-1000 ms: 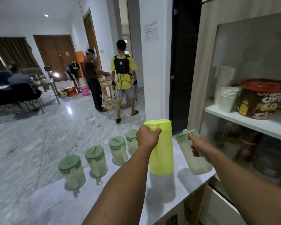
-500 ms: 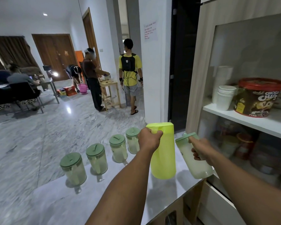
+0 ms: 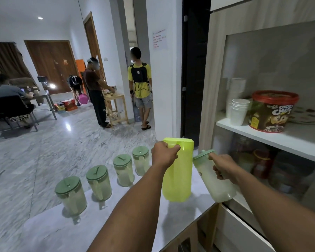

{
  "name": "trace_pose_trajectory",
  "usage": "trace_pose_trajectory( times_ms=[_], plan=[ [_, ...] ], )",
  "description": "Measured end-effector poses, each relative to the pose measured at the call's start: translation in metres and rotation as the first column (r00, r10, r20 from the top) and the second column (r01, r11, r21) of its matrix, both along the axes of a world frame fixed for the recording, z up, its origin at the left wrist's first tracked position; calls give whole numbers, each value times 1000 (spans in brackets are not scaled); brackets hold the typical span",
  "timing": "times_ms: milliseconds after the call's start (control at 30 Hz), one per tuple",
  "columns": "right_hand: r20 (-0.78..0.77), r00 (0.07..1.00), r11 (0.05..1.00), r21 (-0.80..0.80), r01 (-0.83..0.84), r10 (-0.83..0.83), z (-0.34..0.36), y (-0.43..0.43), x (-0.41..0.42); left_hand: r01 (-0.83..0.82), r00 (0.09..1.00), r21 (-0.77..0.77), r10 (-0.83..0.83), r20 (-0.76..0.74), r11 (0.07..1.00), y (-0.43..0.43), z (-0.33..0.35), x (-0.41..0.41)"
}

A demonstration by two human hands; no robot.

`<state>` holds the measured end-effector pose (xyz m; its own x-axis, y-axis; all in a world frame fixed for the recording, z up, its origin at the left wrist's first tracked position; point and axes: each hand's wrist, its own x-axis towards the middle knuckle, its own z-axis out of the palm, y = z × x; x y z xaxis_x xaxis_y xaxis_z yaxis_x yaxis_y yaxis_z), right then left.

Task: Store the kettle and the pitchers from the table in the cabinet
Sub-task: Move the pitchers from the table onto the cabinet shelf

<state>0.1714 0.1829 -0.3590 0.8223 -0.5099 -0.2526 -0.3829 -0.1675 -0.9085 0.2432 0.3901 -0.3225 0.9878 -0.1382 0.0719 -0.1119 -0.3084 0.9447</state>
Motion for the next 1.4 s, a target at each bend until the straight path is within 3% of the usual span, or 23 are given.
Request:
trace_pose_trajectory(
  times_ms=[267, 400, 533, 667, 767, 867, 1000, 1167, 1400],
  plan=[
    [-219, 971, 993, -46, -110, 97, 50, -87, -96, 294, 954, 11, -292, -66, 956, -79, 39, -44],
    [-433, 895, 992, -13, -127, 109, 79, -147, -188, 501, 863, 70, -494, -104, 862, -147, 63, -89],
    [-605, 796, 998, -64, -17, -25, 127, -220, -304, 688, 724, 56, -679, -122, 723, -221, 107, -160],
    [-455, 861, 971, -178, 162, -227, 188, -270, -415, 776, 630, 22, -776, -24, 630, -291, 153, -231],
    [-209, 888, 899, -256, 354, -409, 222, -294, -481, 790, 611, -16, -786, 94, 613, -350, 177, -291],
    [100, 820, 788, -231, 570, -564, 231, -322, -515, 721, 692, -128, -697, 190, 681, -408, 188, -341],
    [349, 677, 689, -110, 716, -648, 218, -360, -517, 621, 778, -189, -569, 267, 761, -464, 187, -382],
    [463, 560, 639, 18, 769, -688, 181, -410, -486, 637, 763, -242, -554, 333, 732, -536, 154, -389],
    [407, 510, 603, 135, 786, -758, 133, -530, -421, 654, 748, -161, -600, 282, 739, -657, 113, -342]
  ],
)
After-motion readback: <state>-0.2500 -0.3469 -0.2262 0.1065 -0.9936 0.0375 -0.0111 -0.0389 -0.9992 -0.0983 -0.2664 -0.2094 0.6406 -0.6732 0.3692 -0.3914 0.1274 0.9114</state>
